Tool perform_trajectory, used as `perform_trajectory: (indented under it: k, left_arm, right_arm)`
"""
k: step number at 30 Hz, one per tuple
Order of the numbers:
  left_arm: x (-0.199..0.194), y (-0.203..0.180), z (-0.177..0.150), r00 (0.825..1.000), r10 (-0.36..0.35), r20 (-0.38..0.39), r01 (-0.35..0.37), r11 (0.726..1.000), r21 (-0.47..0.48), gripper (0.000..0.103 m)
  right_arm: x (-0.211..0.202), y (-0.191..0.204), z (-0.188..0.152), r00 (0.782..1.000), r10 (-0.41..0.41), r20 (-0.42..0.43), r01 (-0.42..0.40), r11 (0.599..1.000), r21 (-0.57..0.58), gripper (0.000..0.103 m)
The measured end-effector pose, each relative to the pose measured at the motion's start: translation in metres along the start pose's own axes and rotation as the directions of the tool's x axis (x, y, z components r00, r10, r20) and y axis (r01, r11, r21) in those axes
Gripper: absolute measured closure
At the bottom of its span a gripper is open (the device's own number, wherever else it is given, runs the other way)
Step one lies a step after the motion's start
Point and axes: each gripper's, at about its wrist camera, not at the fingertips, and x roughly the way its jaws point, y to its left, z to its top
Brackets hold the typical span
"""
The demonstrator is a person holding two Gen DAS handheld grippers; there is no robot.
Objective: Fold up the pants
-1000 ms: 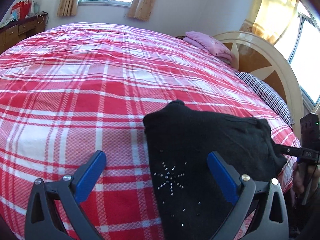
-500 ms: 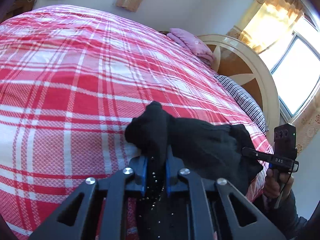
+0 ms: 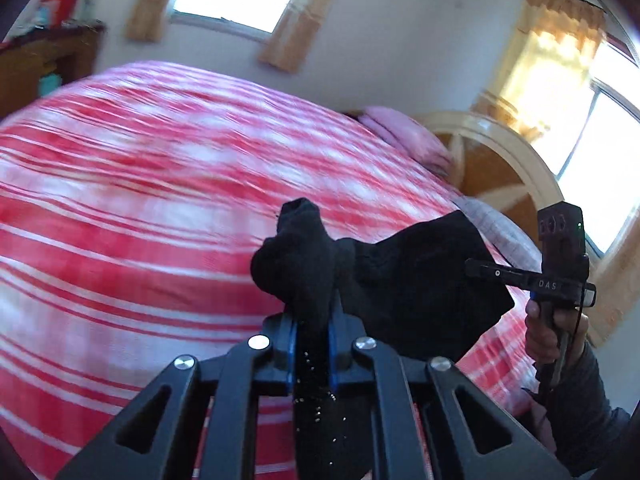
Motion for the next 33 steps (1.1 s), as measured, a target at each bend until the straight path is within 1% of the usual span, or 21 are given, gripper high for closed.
perform_trajectory:
  k: [4, 5, 7, 8, 9, 10, 11, 12, 14, 15, 17, 19, 21, 22, 23, 24, 25, 26, 28, 31, 33]
  left_arm:
    - [-0.034, 0.05, 0.006, 0.988, 0.144, 0.052, -0.141, 0.989, -0.044, 0.091]
    - [-0.041, 0.067, 0.004, 0.982, 0.182, 0.051, -0.179, 0.982, -0.063, 0.091]
    - [-0.044, 0.088, -0.004, 0.974, 0.223, 0.043, -0.219, 0.972, -0.089, 0.09]
    - [-0.039, 0.103, -0.012, 0.968, 0.25, 0.01, -0.248, 0.964, -0.099, 0.09]
    - [-0.033, 0.112, -0.019, 0.962, 0.272, -0.024, -0.273, 0.956, -0.107, 0.086]
    - [-0.029, 0.119, -0.024, 0.955, 0.293, -0.044, -0.296, 0.948, -0.118, 0.076]
    - [-0.023, 0.13, -0.034, 0.943, 0.327, -0.063, -0.332, 0.932, -0.142, 0.069]
    - [-0.022, 0.134, -0.04, 0.946, 0.321, -0.055, -0.325, 0.932, -0.157, 0.064]
    - [-0.02, 0.133, -0.046, 0.949, 0.315, -0.025, -0.315, 0.936, -0.157, 0.061]
    - [-0.018, 0.13, -0.045, 0.945, 0.325, -0.028, -0.325, 0.935, -0.142, 0.06]
    - [-0.016, 0.123, -0.043, 0.936, 0.352, -0.027, -0.353, 0.931, -0.098, 0.058]
    - [-0.016, 0.126, -0.041, 0.931, 0.364, -0.025, -0.365, 0.926, -0.096, 0.056]
    - [-0.019, 0.127, -0.04, 0.928, 0.372, -0.032, -0.373, 0.919, -0.13, 0.055]
    - [-0.024, 0.129, -0.039, 0.921, 0.388, -0.04, -0.389, 0.91, -0.141, 0.05]
    - [-0.029, 0.127, -0.037, 0.902, 0.428, -0.053, -0.431, 0.889, -0.152, 0.047]
    - [-0.034, 0.122, -0.036, 0.874, 0.481, -0.063, -0.485, 0.861, -0.152, 0.04]
    - [-0.038, 0.118, -0.035, 0.86, 0.506, -0.063, -0.509, 0.847, -0.15, 0.037]
    - [-0.045, 0.108, -0.035, 0.857, 0.514, -0.045, -0.515, 0.845, -0.148, 0.037]
    - [-0.054, 0.092, -0.036, 0.864, 0.503, -0.014, -0.5, 0.856, -0.13, 0.037]
    - [-0.068, 0.056, -0.032, 0.865, 0.501, 0.034, -0.498, 0.865, -0.057, 0.035]
    - [-0.08, 0.036, -0.025, 0.878, 0.474, 0.07, -0.473, 0.88, -0.034, 0.033]
  right_arm:
    - [0.065, 0.032, 0.034, 0.995, 0.095, -0.038, -0.096, 0.995, -0.027, 0.078]
    - [0.08, 0.037, 0.037, 0.993, 0.11, -0.047, -0.112, 0.993, -0.028, 0.078]
    - [0.116, 0.042, 0.038, 0.985, 0.148, -0.094, -0.148, 0.989, 0.007, 0.077]
    - [0.131, 0.042, 0.035, 0.981, 0.155, -0.118, -0.153, 0.988, 0.027, 0.077]
    - [0.146, 0.039, 0.031, 0.98, 0.145, -0.139, -0.138, 0.989, 0.053, 0.076]
    - [0.16, 0.034, 0.026, 0.983, 0.103, -0.154, -0.092, 0.993, 0.077, 0.07]
    - [0.167, 0.028, 0.023, 0.983, 0.079, -0.165, -0.065, 0.994, 0.09, 0.059]
    - [0.171, 0.019, 0.018, 0.982, 0.084, -0.169, -0.064, 0.99, 0.122, 0.054]
    - [0.168, 0.005, 0.014, 0.979, 0.132, -0.154, -0.104, 0.979, 0.177, 0.051]
    - [0.165, 0.0, 0.014, 0.978, 0.141, -0.155, -0.11, 0.975, 0.194, 0.051]
    - [0.156, -0.006, 0.014, 0.983, 0.117, -0.144, -0.087, 0.976, 0.202, 0.04]
    - [0.144, -0.016, 0.015, 0.99, 0.086, -0.112, -0.059, 0.973, 0.225, 0.037]
    - [0.126, -0.027, 0.011, 0.994, 0.071, -0.08, -0.048, 0.965, 0.256, 0.037]
    - [0.12, -0.027, 0.012, 0.997, 0.036, -0.07, -0.017, 0.967, 0.255, 0.037]
    - [0.112, -0.028, 0.01, 0.998, -0.006, -0.067, 0.023, 0.968, 0.248, 0.037]
    - [0.1, -0.029, 0.005, 0.996, -0.066, -0.066, 0.08, 0.968, 0.239, 0.037]
    - [0.092, -0.028, 0.001, 0.993, -0.098, -0.06, 0.11, 0.966, 0.234, 0.037]
    - [0.083, -0.026, -0.003, 0.992, -0.116, -0.056, 0.126, 0.965, 0.228, 0.037]
    - [0.062, -0.024, -0.012, 0.991, -0.125, -0.037, 0.13, 0.968, 0.213, 0.037]
    - [0.039, -0.005, -0.015, 0.99, -0.139, -0.001, 0.137, 0.976, 0.169, 0.037]
    - [0.026, 0.014, -0.015, 0.988, -0.152, 0.019, 0.149, 0.983, 0.103, 0.036]
